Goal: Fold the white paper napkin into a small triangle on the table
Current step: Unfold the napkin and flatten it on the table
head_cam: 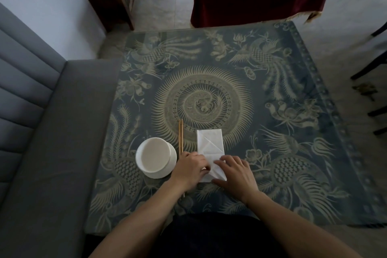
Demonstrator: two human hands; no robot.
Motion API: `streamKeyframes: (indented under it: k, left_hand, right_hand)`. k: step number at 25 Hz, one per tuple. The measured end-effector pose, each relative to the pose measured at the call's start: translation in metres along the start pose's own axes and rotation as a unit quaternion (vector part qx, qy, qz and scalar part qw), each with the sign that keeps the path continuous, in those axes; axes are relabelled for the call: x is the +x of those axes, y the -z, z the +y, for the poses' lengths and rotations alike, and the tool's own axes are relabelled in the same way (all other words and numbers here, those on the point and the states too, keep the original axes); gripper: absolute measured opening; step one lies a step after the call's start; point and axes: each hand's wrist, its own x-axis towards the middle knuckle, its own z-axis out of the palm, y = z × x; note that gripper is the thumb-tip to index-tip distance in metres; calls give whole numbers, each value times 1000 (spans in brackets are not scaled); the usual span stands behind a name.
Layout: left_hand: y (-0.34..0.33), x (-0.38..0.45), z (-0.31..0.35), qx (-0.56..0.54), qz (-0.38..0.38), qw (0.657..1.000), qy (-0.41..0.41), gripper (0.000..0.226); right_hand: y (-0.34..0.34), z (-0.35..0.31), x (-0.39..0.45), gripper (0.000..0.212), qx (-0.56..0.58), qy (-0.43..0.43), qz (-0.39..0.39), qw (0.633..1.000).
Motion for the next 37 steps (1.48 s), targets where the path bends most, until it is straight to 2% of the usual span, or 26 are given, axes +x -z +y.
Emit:
streamKeyframes:
  k: [3, 6, 9, 12, 14, 17, 21, 26, 32, 37]
  left_hand:
    - [2, 7, 13, -19, 18, 999, -22, 9]
    - [2, 7, 20, -51, 90, 995, -8, 12]
    - [0, -2, 16, -47, 137, 989, 35, 14]
    - [-10, -14, 8, 6, 101, 995, 11, 13]
    - [-17, -22, 4, 48, 44, 998, -16, 14]
    - [-26, -30, 1, 65, -16, 998, -23, 30]
    - [-30, -28, 3, 85, -61, 993, -46, 39]
    - [-32, -20, 4, 89, -84, 991, -52, 42]
    - [-30, -14, 3, 94, -106, 988, -56, 40]
    - [-30, -14, 3, 99, -96, 989, -58, 38]
  right_hand:
    - [2, -5, 6, 38, 26, -31, 3, 999]
    - [6, -2, 6, 18, 62, -69, 14, 996]
    - [7, 2, 5, 23, 81, -112, 21, 990]
    - [8, 5, 5, 24, 116, -145, 32, 982]
    - [7, 4, 5, 24, 122, -149, 26, 981]
    - [3, 2, 4, 24, 131, -143, 20, 981]
    - [3, 2, 4, 27, 196, -197, 29, 960]
    - [8, 15, 4, 22, 269, -260, 47, 926]
    - [13, 39, -2, 22, 281, -308, 72, 906]
    - [13, 54, -13, 18, 288, -353, 60, 888]
